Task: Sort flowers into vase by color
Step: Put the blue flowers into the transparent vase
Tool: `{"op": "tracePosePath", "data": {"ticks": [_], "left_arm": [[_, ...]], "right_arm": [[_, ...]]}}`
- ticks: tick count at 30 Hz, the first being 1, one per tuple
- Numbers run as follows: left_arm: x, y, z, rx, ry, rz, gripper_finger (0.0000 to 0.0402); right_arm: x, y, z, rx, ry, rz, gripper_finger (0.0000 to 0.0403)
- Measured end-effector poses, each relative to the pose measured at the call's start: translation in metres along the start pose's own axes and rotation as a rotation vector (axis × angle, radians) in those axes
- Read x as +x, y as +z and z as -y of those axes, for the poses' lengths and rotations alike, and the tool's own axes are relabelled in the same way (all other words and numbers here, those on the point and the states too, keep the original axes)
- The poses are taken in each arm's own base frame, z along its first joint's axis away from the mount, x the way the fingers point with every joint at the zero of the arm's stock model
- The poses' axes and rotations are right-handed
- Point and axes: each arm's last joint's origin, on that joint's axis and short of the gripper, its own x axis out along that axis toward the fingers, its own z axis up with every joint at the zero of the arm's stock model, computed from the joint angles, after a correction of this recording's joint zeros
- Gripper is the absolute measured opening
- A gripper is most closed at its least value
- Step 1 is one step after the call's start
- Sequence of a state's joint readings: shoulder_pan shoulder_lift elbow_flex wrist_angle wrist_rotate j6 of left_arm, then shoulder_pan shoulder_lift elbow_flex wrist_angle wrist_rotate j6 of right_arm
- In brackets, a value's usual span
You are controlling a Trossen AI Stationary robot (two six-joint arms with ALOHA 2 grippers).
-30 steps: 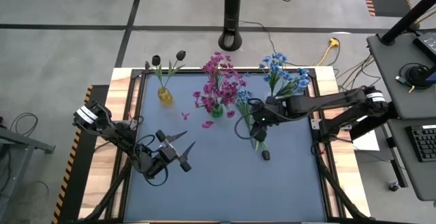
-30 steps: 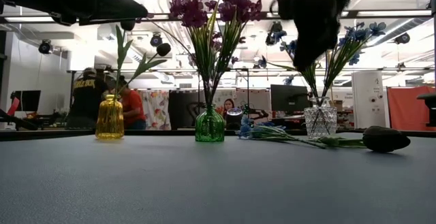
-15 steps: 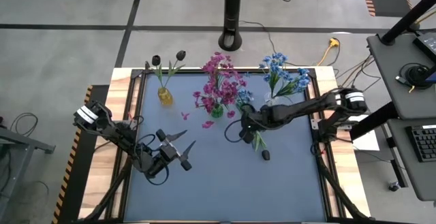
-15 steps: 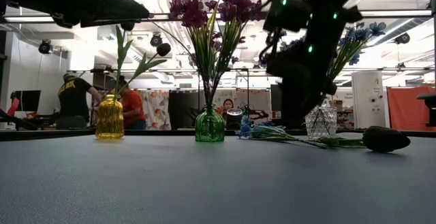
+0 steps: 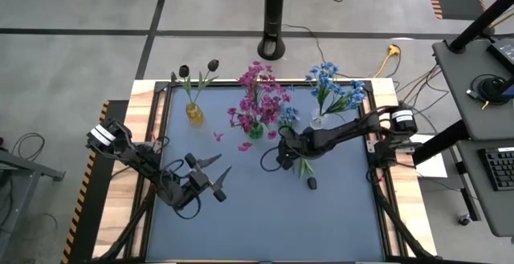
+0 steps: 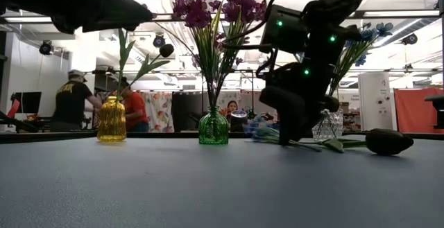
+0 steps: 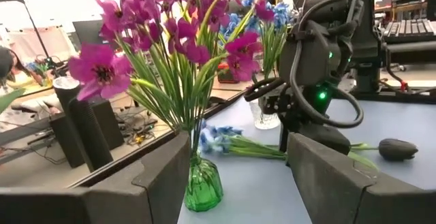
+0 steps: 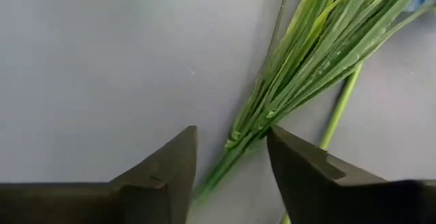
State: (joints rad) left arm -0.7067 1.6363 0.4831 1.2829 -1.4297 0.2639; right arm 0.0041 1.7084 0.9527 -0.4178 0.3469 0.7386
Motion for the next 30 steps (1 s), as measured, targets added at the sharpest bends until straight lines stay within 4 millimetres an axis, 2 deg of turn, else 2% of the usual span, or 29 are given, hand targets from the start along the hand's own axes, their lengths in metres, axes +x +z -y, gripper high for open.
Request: {"op": "tracePosePath", "data": {"ticks": [5,9,12,22,30], "left_arm": [[0.0,-0.003,0.001,-0.015,-0.001,-0.007,0.0227],[0.001,0.003,0.005,-0.026,-0.002,-0.003,0.0227],[0.001,0.006,0.007,-0.023,-0.003,-0.002,0.0227],[0.0,0.006,0.009,-0.025,-0.007,-0.004,0.0227],[-0.002,0.006,0.009,-0.041,-0.014,-0.003,0.0227]], "right_arm": [[0.004,-0.005,-0.004,-0.004,-0.007,-0.004,0.0104],[-0.001,-0.011,-0.009,-0.03,0.002,0.0,0.0046],[-0.007,-0.016,-0.013,-0.052,0.017,-0.01,0.002],[-0.044,-0.038,-0.012,-0.09,0.007,-0.106,0.0027],[-0.066,-0.067,-0.032,-0.199,0.107,-0.145,0.0032]]}}
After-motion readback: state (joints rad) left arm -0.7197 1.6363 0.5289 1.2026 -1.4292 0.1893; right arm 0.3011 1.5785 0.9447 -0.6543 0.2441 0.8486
